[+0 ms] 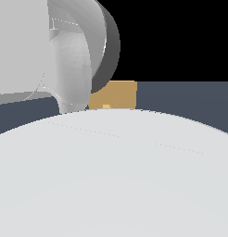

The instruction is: Insert the peg into the horizontal hole in a box.

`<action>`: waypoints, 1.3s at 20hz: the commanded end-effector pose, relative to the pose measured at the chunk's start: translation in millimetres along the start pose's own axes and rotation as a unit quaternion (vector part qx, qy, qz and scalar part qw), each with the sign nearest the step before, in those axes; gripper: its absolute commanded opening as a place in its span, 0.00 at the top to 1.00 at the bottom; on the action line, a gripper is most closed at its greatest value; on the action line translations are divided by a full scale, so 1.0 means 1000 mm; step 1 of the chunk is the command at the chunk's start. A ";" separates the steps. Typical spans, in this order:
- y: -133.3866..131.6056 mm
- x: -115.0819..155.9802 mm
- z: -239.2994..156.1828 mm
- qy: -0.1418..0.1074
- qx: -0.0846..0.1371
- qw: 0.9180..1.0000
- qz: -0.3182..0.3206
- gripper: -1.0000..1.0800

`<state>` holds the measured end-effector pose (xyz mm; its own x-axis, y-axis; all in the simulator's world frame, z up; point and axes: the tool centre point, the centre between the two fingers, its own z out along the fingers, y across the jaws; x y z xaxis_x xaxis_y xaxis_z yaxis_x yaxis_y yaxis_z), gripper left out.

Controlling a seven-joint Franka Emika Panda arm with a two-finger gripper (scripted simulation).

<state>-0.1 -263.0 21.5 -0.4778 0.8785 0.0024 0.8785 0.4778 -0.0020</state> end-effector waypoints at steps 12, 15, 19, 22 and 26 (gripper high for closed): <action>0.033 0.100 -0.024 -0.001 -0.001 0.997 0.072 1.00; 0.045 0.125 -0.030 -0.001 -0.001 0.996 0.091 1.00; 0.061 0.156 -0.037 -0.001 -0.001 0.993 0.115 1.00; 0.074 0.179 -0.043 -0.001 -0.001 0.991 0.132 1.00; 0.090 0.205 -0.049 -0.001 -0.001 0.988 0.153 1.00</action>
<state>-19.5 -51.3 67.7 -0.2072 0.9783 0.0011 0.9783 0.2072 -0.0017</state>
